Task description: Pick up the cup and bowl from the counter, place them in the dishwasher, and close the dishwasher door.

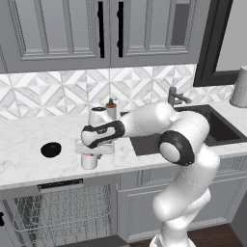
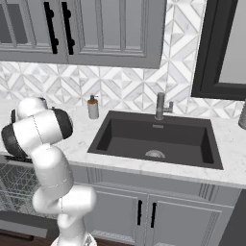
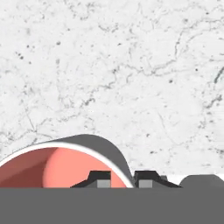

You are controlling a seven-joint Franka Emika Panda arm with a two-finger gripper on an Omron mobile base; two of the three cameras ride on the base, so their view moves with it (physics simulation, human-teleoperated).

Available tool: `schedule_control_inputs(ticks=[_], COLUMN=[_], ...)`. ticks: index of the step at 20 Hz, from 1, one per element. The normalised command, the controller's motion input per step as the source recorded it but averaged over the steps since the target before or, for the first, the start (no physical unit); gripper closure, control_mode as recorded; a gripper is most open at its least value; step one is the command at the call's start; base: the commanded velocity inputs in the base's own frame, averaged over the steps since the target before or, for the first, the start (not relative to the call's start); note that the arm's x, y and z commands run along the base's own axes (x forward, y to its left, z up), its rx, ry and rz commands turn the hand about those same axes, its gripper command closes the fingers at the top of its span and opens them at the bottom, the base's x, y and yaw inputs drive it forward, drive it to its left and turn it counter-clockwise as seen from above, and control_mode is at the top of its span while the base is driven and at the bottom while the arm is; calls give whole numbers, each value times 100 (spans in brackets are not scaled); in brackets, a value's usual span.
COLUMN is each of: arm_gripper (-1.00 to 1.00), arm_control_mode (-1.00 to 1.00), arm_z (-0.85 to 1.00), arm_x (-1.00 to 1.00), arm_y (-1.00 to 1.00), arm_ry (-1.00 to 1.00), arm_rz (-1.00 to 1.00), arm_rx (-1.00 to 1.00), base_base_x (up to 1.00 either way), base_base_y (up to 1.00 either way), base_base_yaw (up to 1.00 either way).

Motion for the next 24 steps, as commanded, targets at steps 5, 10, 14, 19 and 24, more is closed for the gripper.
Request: schedule_control_inputs(ticks=[5, 10, 14, 19, 24], arm_gripper=[100, 100, 100, 100, 100], arm_control_mode=[-100, -100, -100, -100, -100], arm_z=[-1, 4, 0, -33, -74], arm_x=[-100, -100, -99, -71, -15], arm_y=[4, 30, 35, 31, 9], arm_ry=[-27, -1, 11, 4, 0], arm_rz=[0, 0, 0, 0, 0], arm_rx=[0, 0, 0, 0, -10], base_base_x=[0, 0, 0, 0, 0], base_base_y=[0, 0, 0, 0, 0], base_base_yaw=[0, 0, 0, 0, 0])
